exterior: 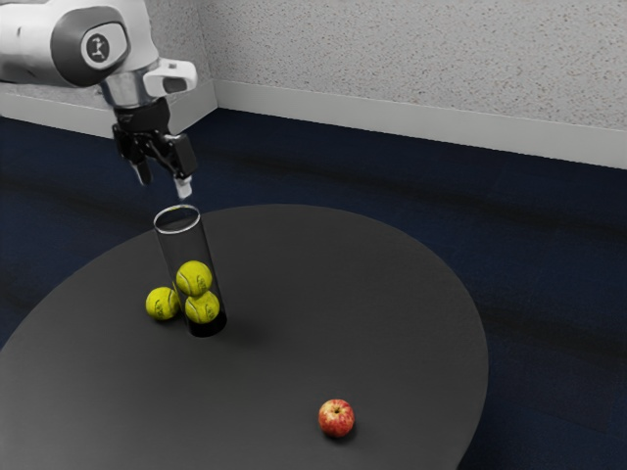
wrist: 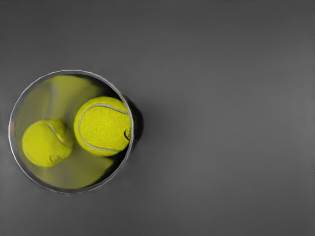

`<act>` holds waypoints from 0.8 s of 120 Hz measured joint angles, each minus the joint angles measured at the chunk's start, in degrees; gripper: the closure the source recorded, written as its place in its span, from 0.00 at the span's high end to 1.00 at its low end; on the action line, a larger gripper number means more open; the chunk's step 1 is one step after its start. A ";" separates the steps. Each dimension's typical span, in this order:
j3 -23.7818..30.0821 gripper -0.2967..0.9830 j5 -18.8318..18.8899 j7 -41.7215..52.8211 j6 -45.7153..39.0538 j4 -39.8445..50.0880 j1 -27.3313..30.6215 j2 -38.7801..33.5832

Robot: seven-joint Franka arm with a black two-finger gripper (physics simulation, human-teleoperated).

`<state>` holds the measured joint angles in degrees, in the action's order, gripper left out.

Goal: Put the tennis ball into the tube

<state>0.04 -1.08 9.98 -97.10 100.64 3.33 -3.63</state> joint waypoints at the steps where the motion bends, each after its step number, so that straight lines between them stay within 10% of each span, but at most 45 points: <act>1: 0.02 0.77 0.05 0.02 -0.04 0.06 -0.09 -0.08; 48: -2.87 0.77 1.59 -4.80 -5.33 4.25 4.63 0.77; 96: -10.18 0.77 -16.54 -36.74 6.96 -21.86 10.34 25.91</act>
<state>-10.14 -17.63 -26.76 -90.14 78.78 13.67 22.28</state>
